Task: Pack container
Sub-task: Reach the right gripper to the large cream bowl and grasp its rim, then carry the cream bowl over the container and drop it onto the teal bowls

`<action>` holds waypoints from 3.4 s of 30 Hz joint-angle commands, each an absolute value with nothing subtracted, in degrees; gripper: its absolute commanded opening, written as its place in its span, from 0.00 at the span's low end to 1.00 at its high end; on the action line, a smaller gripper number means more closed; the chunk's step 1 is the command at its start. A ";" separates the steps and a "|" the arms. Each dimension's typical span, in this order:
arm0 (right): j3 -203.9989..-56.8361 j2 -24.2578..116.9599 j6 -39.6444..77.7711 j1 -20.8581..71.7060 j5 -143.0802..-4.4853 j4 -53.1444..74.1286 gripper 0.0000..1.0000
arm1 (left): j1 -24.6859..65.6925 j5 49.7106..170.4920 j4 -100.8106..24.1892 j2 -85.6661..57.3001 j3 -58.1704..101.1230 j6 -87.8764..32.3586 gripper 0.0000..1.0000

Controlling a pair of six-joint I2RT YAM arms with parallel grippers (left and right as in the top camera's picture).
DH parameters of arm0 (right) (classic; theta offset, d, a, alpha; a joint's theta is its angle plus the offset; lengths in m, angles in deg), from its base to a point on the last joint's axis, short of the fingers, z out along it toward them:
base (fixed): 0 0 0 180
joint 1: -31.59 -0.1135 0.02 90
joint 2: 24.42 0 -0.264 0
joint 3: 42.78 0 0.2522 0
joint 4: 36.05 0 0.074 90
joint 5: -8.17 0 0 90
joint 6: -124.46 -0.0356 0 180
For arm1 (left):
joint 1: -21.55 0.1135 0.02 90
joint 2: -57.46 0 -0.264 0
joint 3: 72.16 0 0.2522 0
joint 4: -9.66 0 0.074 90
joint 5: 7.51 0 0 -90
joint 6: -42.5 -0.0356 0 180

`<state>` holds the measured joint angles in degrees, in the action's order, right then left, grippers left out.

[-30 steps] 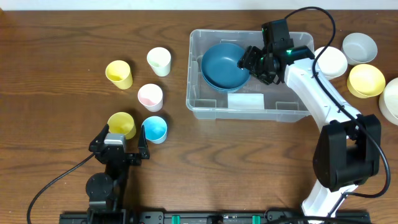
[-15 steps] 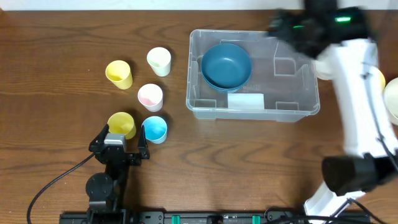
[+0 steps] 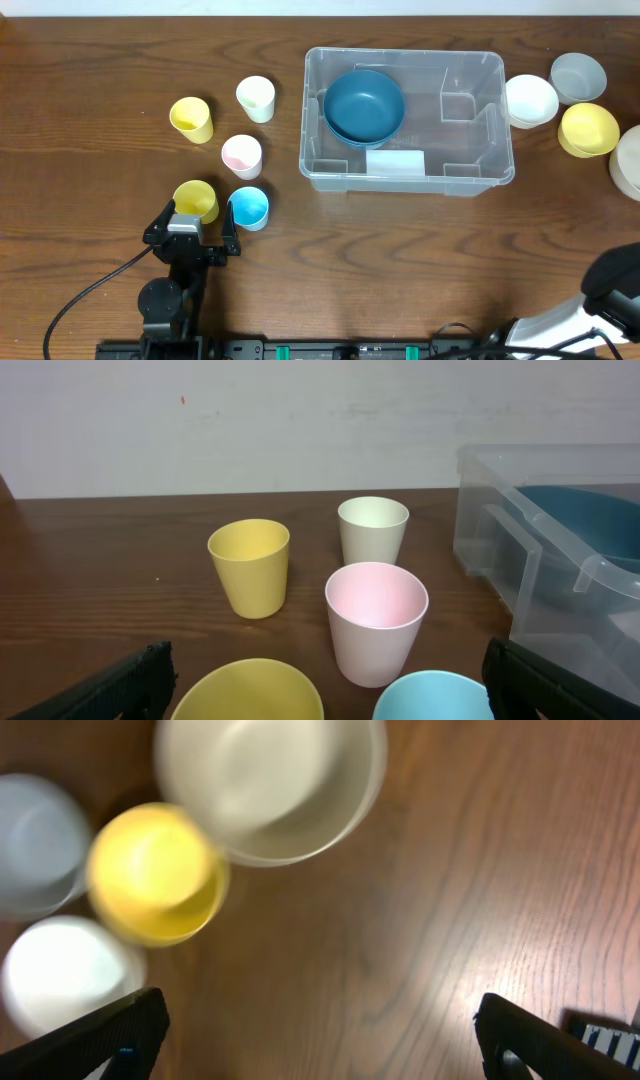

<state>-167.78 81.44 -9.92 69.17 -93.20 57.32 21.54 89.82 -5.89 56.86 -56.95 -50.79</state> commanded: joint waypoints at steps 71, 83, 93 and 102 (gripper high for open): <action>-149.40 79.56 -15.65 87.25 -82.38 38.68 0.02 | 21.87 90.43 -7.48 57.19 -58.17 -51.55 0.98; -153.66 55.08 -12.59 61.24 -70.84 29.06 0.02 | 21.87 90.45 -7.48 57.19 -58.17 -51.55 0.98; -153.60 64.74 -10.22 26.66 -84.83 24.38 0.02 | 21.87 90.43 -7.48 57.19 -58.17 -51.55 0.98; -153.60 82.25 -10.73 18.46 -77.97 22.96 0.02 | 21.87 90.43 -7.50 57.19 -58.17 -51.55 0.98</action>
<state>-153.55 80.37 -11.14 19.75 -80.98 23.44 21.54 89.82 -5.89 56.86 -56.95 -50.79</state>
